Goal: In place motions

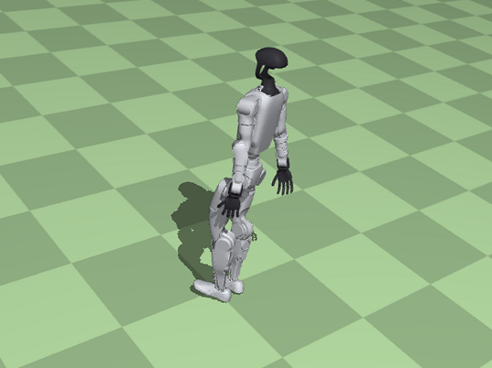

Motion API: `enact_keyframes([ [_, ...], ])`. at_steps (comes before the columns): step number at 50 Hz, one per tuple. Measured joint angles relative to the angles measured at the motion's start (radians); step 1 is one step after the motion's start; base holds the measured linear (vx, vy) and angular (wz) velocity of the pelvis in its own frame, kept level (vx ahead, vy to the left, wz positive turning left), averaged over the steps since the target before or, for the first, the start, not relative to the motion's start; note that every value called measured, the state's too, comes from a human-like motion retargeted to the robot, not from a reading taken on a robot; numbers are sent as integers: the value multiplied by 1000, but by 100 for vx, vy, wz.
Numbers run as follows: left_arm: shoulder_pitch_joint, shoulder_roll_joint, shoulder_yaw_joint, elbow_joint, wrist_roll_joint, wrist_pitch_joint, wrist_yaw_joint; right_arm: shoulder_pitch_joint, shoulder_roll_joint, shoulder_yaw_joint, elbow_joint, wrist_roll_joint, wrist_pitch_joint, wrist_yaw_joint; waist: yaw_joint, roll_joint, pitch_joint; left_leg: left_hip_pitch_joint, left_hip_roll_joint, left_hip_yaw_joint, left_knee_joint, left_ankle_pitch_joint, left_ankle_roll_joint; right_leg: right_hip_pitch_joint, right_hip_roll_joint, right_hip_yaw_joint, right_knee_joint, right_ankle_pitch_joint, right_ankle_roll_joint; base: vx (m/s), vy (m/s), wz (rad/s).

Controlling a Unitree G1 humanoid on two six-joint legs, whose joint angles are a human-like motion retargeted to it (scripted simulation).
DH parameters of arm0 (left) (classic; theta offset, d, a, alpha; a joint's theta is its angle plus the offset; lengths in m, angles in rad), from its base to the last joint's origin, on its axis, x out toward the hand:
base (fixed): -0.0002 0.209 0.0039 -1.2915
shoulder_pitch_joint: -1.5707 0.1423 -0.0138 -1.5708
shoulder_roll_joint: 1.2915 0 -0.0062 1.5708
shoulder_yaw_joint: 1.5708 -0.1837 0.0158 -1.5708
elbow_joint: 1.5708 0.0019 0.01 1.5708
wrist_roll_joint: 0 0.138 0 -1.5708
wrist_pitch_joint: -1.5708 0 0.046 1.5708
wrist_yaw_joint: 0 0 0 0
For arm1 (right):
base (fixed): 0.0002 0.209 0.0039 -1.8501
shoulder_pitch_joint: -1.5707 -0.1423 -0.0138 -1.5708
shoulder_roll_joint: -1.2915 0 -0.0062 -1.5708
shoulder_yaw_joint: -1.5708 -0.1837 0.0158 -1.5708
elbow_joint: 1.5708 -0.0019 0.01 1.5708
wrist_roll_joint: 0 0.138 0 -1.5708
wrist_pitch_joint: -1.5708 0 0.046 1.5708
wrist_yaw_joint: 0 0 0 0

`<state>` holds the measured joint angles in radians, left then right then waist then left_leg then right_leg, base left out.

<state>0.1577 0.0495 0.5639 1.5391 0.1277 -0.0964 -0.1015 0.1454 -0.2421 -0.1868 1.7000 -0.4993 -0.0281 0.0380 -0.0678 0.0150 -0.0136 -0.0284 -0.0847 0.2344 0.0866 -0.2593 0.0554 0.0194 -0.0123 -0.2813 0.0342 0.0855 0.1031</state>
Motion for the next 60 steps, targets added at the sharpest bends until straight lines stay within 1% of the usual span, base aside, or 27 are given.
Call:
enact_keyframes([
  [4,-2,4,2,-25,19,20,-35,-50,1,23,-6,-3,-5,4,6,14,1,7,11,10,-8,5,-7,-1,12,5,-4,5,-7,-1,1,-11],
  [8,-21,12,-2,-38,38,27,-47,-94,22,50,-62,-1,-20,26,7,27,6,-5,18,-4,-8,19,-15,0,16,-19,-10,5,-13,-4,0,18],
  [13,-41,18,-34,-56,56,5,-41,-144,48,81,-140,8,-50,54,27,30,26,-58,16,-62,20,53,-23,5,8,-77,-20,-4,-19,-11,-3,67],
  [18,-52,8,-63,-64,49,-30,20,-185,40,92,-176,6,-68,77,75,27,54,-117,-8,-156,31,127,-28,19,-9,-165,-39,-16,-24,-16,-4,115],
  [20,-49,0,-66,-64,37,-49,47,-193,29,90,-183,-5,-72,79,95,25,58,-142,-11,-164,35,148,-31,22,-20,-209,-46,-23,-24,-16,-3,152],
  [23,-32,-11,-63,-56,15,-65,79,-190,8,80,-181,-23,-74,69,111,17,51,-163,46,15,56,126,-33,23,-46,-291,-51,-40,-21,-11,0,188],
  [26,-18,-14,-47,-38,-11,-64,88,-185,-9,67,-167,-36,-71,56,96,19,43,-160,127,229,85,115,-71,26,-59,-384,-52,-64,-17,-11,1,223],
  [28,-9,-13,-26,-24,-22,-52,83,-177,-15,60,-155,-41,-67,44,85,19,39,-142,172,371,98,132,-102,32,-65,-441,-51,-81,-13,-9,1,212],
  [30,-1,-11,-5,-10,-28,-41,75,-169,-16,54,-141,-42,-64,32,76,15,32,-115,200,511,109,158,-120,37,-75,-485,-49,-94,-9,-1,3,187],
  [32,14,-8,14,5,-36,-31,73,-153,-13,45,-124,-43,-57,22,73,5,20,-80,209,655,122,194,-125,46,-93,-543,-45,-109,0,4,1,189],
  [33,21,-6,22,10,-39,-28,75,-145,-9,42,-118,-44,-54,18,78,-2,14,-69,204,693,126,208,-123,51,-103,-569,-42,-113,5,7,3,154],
  [35,35,-3,32,19,-41,-23,80,-130,2,34,-112,-43,-52,15,92,-11,7,-53,183,717,128,228,-117,63,-114,-618,-38,-121,13,9,4,123],
  [38,50,0,40,32,-44,-20,82,-111,18,28,-119,-40,-53,22,127,-3,6,-47,137,629,96,253,-118,84,-105,-664,-32,-130,22,11,7,76],
  [40,61,-4,48,38,-46,-17,78,-102,28,26,-130,-40,-56,33,162,10,7,-39,99,531,30,211,-118,100,-89,-679,-26,-136,27,15,12,34],
  [42,82,-14,62,41,-49,-17,67,-99,35,30,-139,-46,-56,47,190,24,-1,-22,63,463,-43,216,-88,116,-73,-687,-19,-138,32,21,9,24],
  [45,110,-31,84,46,-51,-17,47,-102,46,44,-153,-53,-50,65,178,24,-25,-20,50,422,-79,232,-92,127,-82,-710,-8,-134,45,23,13,46],
  [47,118,-38,86,39,-48,-20,42,-105,54,49,-168,-36,-59,73,156,22,-34,-33,42,381,-80,228,-83,132,-91,-736,1,-131,53,15,10,67],
  [50,110,-41,70,21,-25,-21,32,-112,54,54,-193,-4,-78,95,143,22,-29,-35,30,361,-79,212,-62,146,-102,-768,21,-126,54,15,14,65],
  [53,94,-38,47,-4,3,-20,20,-112,46,46,-209,0,-80,94,150,24,-21,-30,32,332,-79,209,-57,164,-120,-781,60,-92,49,14,12,57],
  [55,83,-36,31,-27,8,-24,11,-113,44,37,-212,4,-79,86,151,39,-17,-24,49,332,-82,210,-54,165,-132,-780,112,-45,30,14,15,60],
  [56,74,-34,23,-37,8,-25,7,-114,42,33,-213,10,-80,85,145,55,-16,-25,68,324,-81,211,-55,155,-140,-771,157,-11,9,12,13,68],
  [58,56,-28,14,-54,7,-25,3,-114,41,33,-219,23,-84,86,125,93,-13,-29,113,299,-76,212,-56,123,-158,-732,265,47,-51,14,11,80],
  [60,31,-17,13,-63,6,-19,3,-118,41,42,-225,36,-87,89,89,124,-1,-34,147,259,-72,217,-56,65,-188,-654,402,63,-112,12,8,104],
])
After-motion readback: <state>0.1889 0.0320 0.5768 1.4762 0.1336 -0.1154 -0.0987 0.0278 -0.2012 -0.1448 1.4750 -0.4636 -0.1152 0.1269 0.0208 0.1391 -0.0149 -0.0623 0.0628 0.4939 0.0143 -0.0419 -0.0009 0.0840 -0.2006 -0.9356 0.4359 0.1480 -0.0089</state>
